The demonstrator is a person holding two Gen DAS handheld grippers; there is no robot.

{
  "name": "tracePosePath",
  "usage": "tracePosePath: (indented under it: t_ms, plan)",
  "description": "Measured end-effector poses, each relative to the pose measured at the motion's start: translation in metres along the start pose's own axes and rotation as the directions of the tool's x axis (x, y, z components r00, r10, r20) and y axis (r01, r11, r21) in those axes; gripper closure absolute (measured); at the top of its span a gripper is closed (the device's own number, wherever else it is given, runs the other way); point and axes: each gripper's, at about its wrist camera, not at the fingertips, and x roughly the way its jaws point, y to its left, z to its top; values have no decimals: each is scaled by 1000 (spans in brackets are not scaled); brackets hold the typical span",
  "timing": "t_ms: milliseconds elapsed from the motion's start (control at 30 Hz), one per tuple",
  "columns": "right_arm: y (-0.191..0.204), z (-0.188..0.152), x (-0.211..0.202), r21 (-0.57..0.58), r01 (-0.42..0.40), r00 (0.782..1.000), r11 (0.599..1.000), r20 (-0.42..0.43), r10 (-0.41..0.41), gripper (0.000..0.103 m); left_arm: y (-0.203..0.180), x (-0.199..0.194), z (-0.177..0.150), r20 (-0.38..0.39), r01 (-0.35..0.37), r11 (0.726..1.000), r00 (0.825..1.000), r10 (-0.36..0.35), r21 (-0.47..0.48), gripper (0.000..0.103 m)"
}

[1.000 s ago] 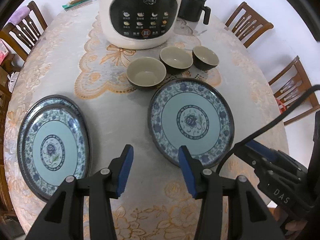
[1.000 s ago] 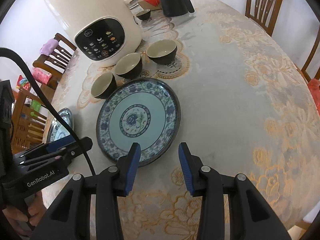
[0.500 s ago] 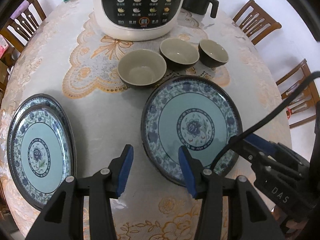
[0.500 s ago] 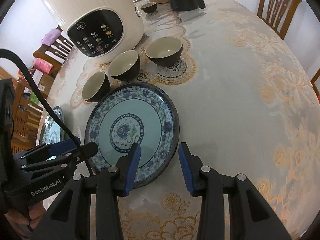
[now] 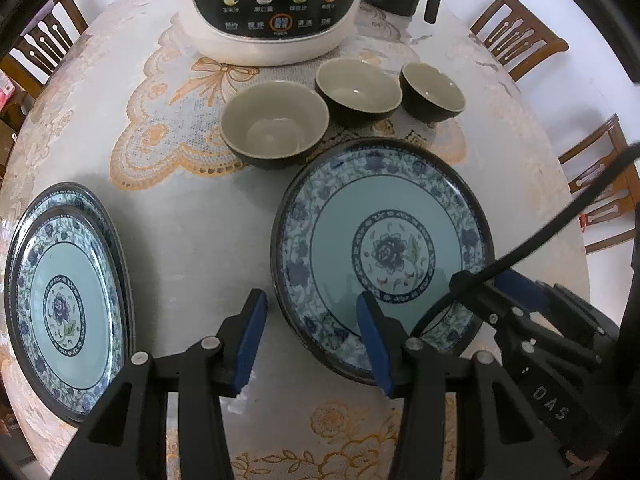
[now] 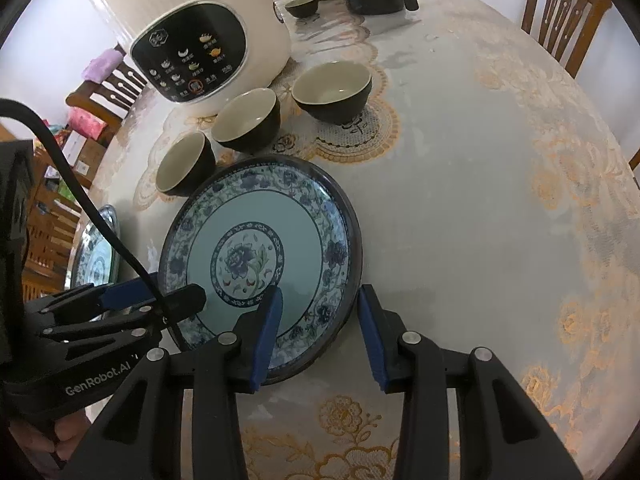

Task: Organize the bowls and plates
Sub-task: 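Position both grippers on that plate's rim and close them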

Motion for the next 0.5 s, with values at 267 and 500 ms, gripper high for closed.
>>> tracePosePath:
  t_ms: [267,500]
  plan:
    - [-2,4,2,-1,-14,1000,1000,3,14,63,-6,4,4,6,-9,1000,1000,9,27,53]
    - [6,1,1,-44,17,1000,999,20,-16,63,-8,4,6,9,-10,999,1000,10,35,52]
